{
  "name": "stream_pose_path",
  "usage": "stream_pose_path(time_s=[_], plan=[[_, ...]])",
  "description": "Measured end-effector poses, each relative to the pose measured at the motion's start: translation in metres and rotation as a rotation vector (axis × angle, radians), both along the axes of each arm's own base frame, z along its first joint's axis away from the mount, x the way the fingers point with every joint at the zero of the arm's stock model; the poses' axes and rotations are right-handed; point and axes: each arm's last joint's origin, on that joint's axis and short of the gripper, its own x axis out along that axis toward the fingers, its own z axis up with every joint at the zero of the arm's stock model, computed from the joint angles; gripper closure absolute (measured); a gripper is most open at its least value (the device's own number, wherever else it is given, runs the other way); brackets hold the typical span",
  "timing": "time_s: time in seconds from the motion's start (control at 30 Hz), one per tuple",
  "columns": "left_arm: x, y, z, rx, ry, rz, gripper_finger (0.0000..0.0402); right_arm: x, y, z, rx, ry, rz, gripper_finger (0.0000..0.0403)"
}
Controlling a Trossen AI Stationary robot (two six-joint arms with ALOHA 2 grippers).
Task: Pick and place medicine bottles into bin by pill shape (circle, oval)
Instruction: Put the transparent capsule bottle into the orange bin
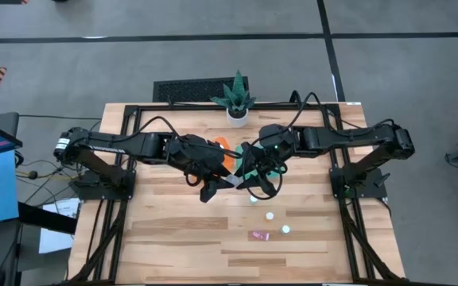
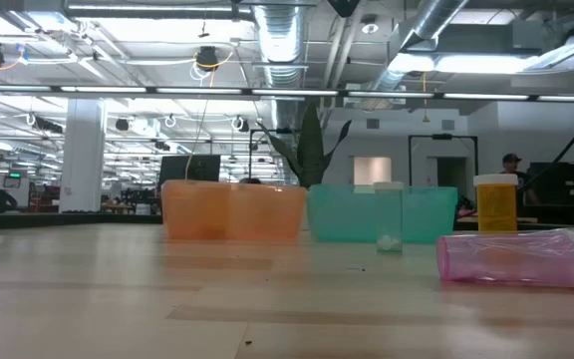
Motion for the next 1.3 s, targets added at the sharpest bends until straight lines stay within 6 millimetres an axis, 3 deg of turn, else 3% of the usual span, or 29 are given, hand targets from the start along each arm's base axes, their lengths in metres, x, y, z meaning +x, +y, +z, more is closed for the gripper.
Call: stream_pose_path(time_s=[0.23,0.57,0.8,1.13,1.3], plan=[[0.0,0.0,0.0,0.012,0.001,0.001,0.0256,0.0,0.0,0.0,0.002,0.002,-0.002,0.022],[-0.001,0.0,-0.002,0.016,0.022,0.004,0.0257,0.0,0.0,0.0,0.0,0.002,0.001,0.0155],[-0.002,0.0,-0.003,0.016,0.031,0.005,0.0256,-0.003,-0.001,0.0,-0.018,0.01,0.007,0.0153],[-0.007,0.002,-0.01,0.052,0.122,0.041,0.0256,-0.013,-0.035,-0.016,-0.062,0.19,-0.067,0.0153],[-0.012,0.008,-0.017,0.131,0.209,0.134,0.0255,-0.036,-0.053,-0.008,-0.073,0.239,-0.114,0.0153]])
